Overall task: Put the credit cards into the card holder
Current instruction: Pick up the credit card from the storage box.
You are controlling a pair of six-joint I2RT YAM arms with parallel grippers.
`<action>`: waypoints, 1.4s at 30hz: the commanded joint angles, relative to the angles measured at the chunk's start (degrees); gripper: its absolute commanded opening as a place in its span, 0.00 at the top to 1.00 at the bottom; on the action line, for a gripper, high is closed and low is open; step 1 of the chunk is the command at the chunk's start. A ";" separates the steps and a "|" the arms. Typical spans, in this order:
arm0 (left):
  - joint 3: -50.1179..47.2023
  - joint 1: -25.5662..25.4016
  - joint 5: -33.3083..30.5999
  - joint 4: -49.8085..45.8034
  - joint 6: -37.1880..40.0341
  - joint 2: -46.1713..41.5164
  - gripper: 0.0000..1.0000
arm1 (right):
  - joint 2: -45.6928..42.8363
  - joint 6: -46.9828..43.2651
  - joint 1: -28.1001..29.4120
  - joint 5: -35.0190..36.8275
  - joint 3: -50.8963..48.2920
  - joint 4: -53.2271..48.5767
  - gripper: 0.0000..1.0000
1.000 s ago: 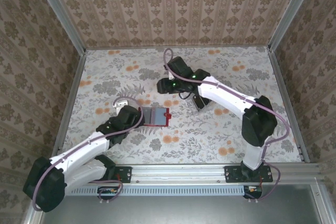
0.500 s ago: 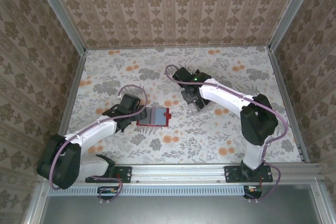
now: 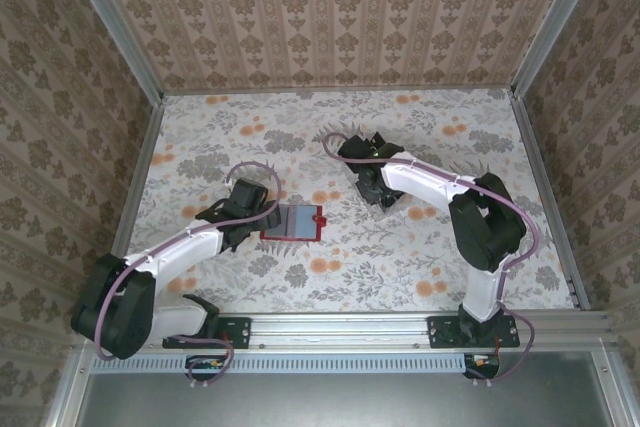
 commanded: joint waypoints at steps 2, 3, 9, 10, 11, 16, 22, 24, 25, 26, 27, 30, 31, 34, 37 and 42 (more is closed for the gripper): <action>0.89 0.33 0.62 0.61 0.78 0.54 0.00 | 0.24 0.10 -0.18 -2.50 -0.78 0.50 0.62; 0.94 0.33 0.66 0.64 0.80 0.62 0.00 | 0.02 0.19 -0.18 -2.68 -0.79 0.63 0.63; 0.55 0.33 0.96 0.94 0.62 0.64 0.00 | -2.10 0.53 -0.18 -3.71 -0.66 0.76 0.64; 0.58 0.33 0.89 1.02 0.56 0.65 0.00 | -2.42 0.63 -0.17 -3.78 -0.63 0.76 0.64; 0.58 0.33 0.97 0.99 0.52 0.72 0.00 | -2.56 0.63 -0.18 -3.81 -0.46 0.67 0.64; 0.50 0.18 1.21 1.17 0.35 0.72 0.00 | -3.15 0.63 -0.17 -3.65 -0.33 0.41 0.68; 0.32 0.08 1.36 1.33 0.25 0.72 0.00 | -3.68 0.63 -0.18 -3.09 -0.33 0.03 0.73; 0.27 0.07 1.47 1.48 0.25 0.72 0.00 | -3.83 0.55 -0.18 -3.00 -0.34 -0.03 0.76; 0.23 0.00 1.48 1.50 0.25 0.80 0.00 | -3.84 0.53 -0.18 -3.00 -0.27 -0.10 0.77; 0.23 -0.02 1.49 1.66 0.29 0.81 0.00 | -3.88 0.42 -0.22 -3.05 -0.30 -0.19 0.78; 0.23 -0.01 1.49 1.63 0.23 0.81 0.00 | -3.84 0.39 -0.20 -3.00 -0.29 -0.22 0.79; 0.14 -0.12 1.57 1.76 0.25 0.81 0.00 | -3.87 0.18 -0.22 -3.08 -0.40 -0.27 0.84; 0.14 -0.19 1.53 1.83 0.24 0.81 0.00 | -3.88 0.13 -0.25 -3.09 -0.38 -0.31 0.84; 0.05 -0.28 1.63 1.85 0.29 0.81 0.00 | -4.08 -0.35 -0.25 -3.42 -0.22 -0.38 0.87; -0.03 -0.28 1.57 1.83 0.30 0.84 0.00 | -4.75 -0.99 -0.27 -3.93 0.33 -0.54 0.90; -0.03 -0.28 1.38 1.51 0.43 0.81 0.00 | -5.75 -1.70 -0.27 -4.75 1.72 -1.09 0.99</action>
